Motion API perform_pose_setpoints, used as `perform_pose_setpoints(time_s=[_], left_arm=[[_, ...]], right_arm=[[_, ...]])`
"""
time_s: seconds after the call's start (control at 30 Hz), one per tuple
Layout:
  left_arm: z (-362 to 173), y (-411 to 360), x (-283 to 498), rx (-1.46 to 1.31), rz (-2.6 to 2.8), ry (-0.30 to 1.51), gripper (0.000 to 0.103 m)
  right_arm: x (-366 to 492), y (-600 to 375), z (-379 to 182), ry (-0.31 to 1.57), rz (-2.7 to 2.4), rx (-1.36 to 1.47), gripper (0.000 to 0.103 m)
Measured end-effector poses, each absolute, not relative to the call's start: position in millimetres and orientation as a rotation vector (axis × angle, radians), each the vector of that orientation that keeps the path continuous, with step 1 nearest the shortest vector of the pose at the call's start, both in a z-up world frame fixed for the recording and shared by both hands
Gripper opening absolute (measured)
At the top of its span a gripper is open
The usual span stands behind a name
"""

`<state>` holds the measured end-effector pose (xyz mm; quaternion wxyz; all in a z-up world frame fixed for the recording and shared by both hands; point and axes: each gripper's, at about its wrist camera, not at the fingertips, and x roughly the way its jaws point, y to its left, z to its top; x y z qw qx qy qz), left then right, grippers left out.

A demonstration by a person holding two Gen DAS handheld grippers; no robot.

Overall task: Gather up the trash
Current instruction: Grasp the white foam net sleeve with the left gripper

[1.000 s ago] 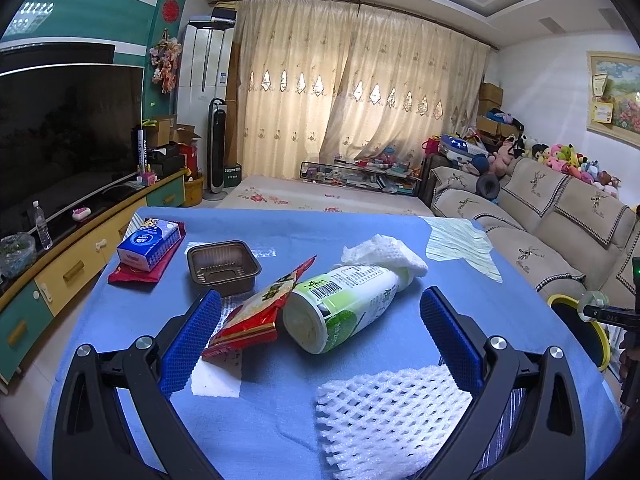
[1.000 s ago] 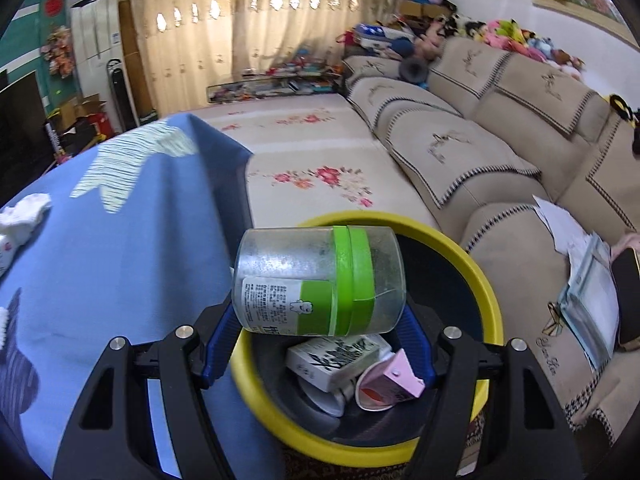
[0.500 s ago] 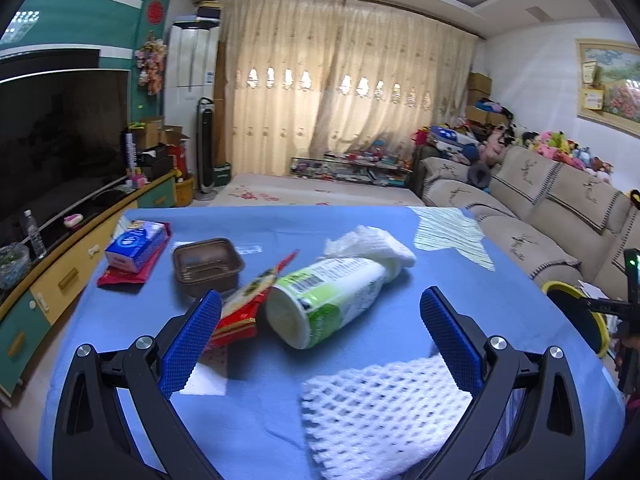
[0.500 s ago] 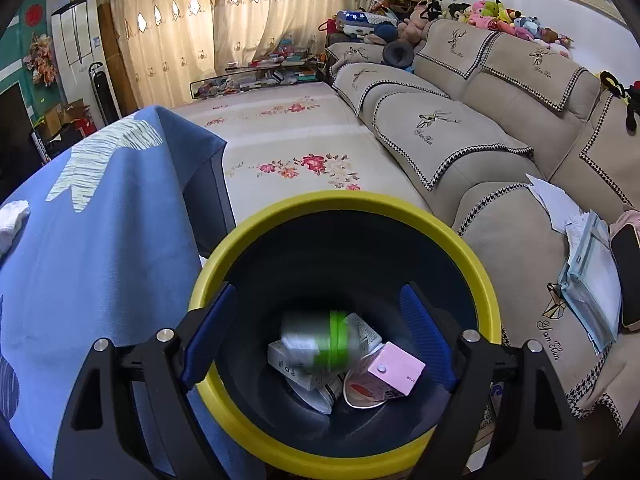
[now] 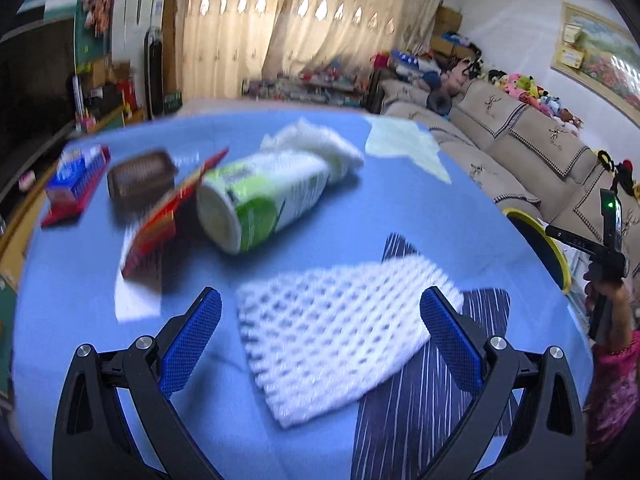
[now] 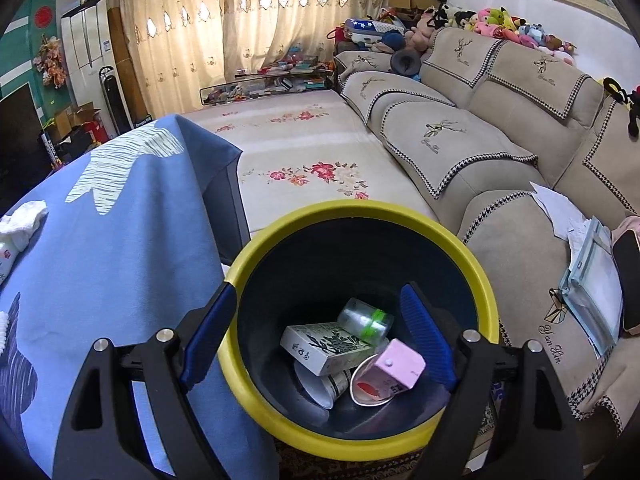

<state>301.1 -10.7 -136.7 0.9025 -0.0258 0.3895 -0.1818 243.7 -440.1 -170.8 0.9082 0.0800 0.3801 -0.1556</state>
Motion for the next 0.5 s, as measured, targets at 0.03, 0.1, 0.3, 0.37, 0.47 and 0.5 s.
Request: perform_pose_setpoints(time_s=[0.03,0.1,0.3,0.37,0.47,0.5], left_arm=[[-140.6,-9.7,302.1,-0.069,-0.382,0.832,0.098],[-146.6,-10.2,303.4,-0.085,-0.394,0.865,0.098],[-158.0,-24.9,294.5,-0.112,-0.449,0.937,0.097],[-157.0,-39.3,282.9,-0.120,-0.505,0.946,0.097],[-153.1,-66.1,262.5,-0.066,-0.589,0.965,0.097],[-151.5,-77.1,254.4,-0.031,-0.609,0.967,0.096]], right_arm=[[243.1,-439.1,-170.9,0.783,-0.316,0.165,0.079],[243.0,-437.6,-170.3,0.782,-0.308,0.165,0.079],[239.4,-437.3,-168.3,0.773,-0.298,0.172,0.079],[237.9,-438.4,-167.7,0.770,-0.299,0.176,0.080],[236.5,-440.9,-168.2,0.769,-0.297,0.185,0.080],[235.6,-441.5,-168.3,0.768,-0.295,0.187,0.080]])
